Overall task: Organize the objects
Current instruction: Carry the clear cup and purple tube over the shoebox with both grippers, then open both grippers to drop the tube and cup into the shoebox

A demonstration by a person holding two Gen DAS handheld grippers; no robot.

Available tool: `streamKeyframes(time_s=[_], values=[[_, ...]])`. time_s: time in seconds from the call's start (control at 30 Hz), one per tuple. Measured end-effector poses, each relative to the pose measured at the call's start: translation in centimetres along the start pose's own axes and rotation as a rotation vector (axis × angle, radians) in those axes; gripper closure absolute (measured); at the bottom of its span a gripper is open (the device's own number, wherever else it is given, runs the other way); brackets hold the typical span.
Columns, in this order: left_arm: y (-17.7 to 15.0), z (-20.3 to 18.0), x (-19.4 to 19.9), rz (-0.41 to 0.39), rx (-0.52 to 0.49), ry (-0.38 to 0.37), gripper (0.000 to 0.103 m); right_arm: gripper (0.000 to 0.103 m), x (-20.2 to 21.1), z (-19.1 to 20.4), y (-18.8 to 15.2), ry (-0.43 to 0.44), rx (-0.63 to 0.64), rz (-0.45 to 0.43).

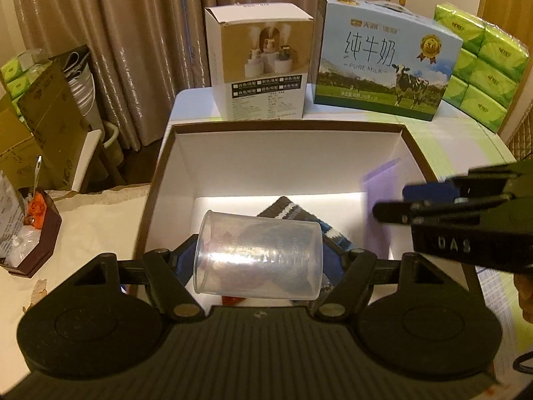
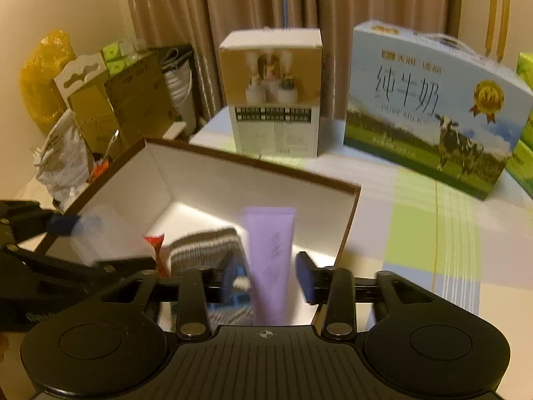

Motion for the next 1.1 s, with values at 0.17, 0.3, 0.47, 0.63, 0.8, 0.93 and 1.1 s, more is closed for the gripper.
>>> streamKeyframes(time_s=[0.17,0.3,0.47,0.63,0.8,0.93,1.1], values=[[0.2,-0.5,-1.0,0.012,-0.013,-0.001,0.033,0.048,0.7,-0.2,0.3,0.019,0.009,-0.025],[0.5,-0.9,-1.5,0.014,-0.027,-0.003,0.033,0.048,1.1,-0.4,0.2,0.041,-0.005,-0.031],[1.0,-1.4,-1.6,0.001,-0.045,0.005,0.032,0.046,1.6,-0.5,0.4,0.052,-0.004,-0.034],[1.7,-1.1,-1.2,-0.027,-0.052,0.048,0.013,0.034,2.4,-0.4,0.4,0.066,0.009,-0.045],[1.4,-0.1,-0.2,-0.019,-0.023,0.049,0.008,0.021,3.3,-0.2,-0.1,0.067,0.046,-0.052],[0.7,1.0,0.9,-0.008,0.013,0.061,0.005,0.009,4.3,0.1,-0.9,0.084,0.061,-0.053],[-0.6,1.9,2.7,0.008,0.050,0.081,0.005,0.004,5.4,0.8,-2.1,0.101,0.072,-0.049]])
Point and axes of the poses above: each gripper's, at about its wrist camera, not at the fingertips, and x roughly against the way its jaws point, z to its left, y to its top, the point moved 5 cm from there along -x, roughly the way its jaws point, and after that the axes turned 8 degrees about z, right-handed, at the moved point
